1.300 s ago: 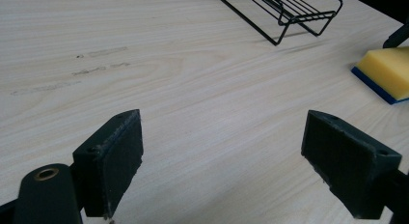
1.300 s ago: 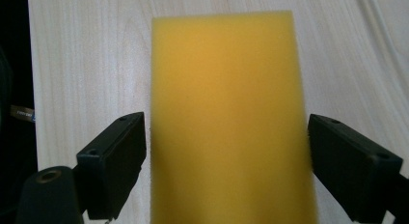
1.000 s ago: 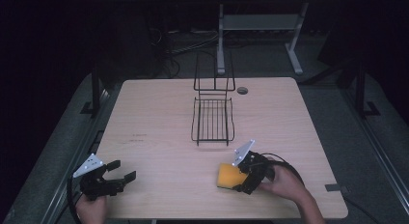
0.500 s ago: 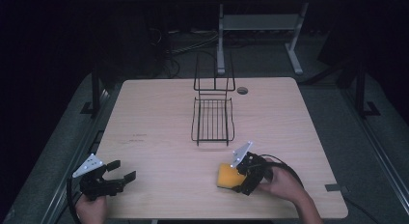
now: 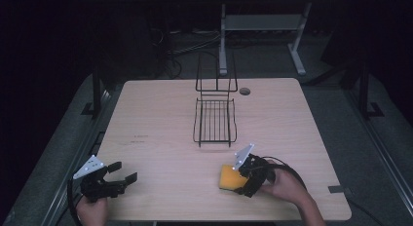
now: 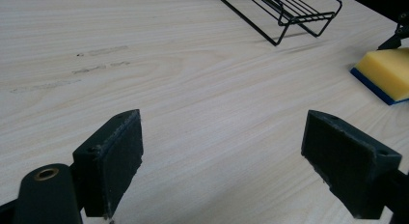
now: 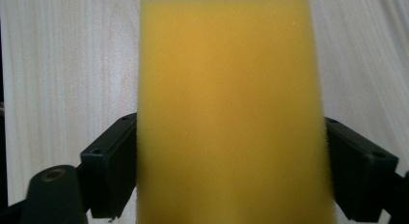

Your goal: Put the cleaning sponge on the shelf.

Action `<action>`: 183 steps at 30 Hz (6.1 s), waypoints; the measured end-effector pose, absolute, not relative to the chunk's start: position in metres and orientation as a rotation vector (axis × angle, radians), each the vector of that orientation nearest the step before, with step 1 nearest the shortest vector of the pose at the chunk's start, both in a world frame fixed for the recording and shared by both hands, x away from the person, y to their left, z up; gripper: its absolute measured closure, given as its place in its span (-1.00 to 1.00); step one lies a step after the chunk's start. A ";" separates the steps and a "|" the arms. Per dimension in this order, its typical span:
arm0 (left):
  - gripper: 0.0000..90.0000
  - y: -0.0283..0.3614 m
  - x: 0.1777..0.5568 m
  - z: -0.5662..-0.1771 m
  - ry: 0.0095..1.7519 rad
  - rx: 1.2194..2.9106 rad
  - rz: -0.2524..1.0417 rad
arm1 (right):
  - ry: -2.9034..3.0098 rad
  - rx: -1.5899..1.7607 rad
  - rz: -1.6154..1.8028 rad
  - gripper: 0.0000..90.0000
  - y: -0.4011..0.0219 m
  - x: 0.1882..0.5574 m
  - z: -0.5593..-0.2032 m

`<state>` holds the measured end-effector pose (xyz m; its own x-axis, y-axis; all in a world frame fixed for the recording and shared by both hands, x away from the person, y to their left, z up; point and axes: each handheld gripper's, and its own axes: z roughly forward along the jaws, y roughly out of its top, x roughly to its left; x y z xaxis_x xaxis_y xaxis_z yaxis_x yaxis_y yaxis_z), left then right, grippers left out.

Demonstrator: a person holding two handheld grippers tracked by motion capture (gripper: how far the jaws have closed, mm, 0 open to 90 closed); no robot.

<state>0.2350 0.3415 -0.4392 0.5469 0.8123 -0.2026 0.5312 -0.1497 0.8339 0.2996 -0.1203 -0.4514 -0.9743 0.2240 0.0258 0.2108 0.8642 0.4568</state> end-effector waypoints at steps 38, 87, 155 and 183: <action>-0.69 0.343 0.234 -0.439 1.115 1.802 0.366 | 2.958 0.304 0.836 -0.53 -0.117 0.332 -0.403; -0.69 0.345 0.234 -0.438 1.112 1.784 0.357 | 3.011 0.268 0.822 -0.53 -0.081 0.387 -0.387; -0.69 0.347 0.235 -0.439 1.113 1.760 0.344 | 3.086 0.389 0.763 -0.53 -0.055 0.478 -0.400; -0.69 0.346 0.234 -0.439 1.111 1.765 0.339 | 3.044 0.468 0.794 -0.63 -0.061 0.477 -0.415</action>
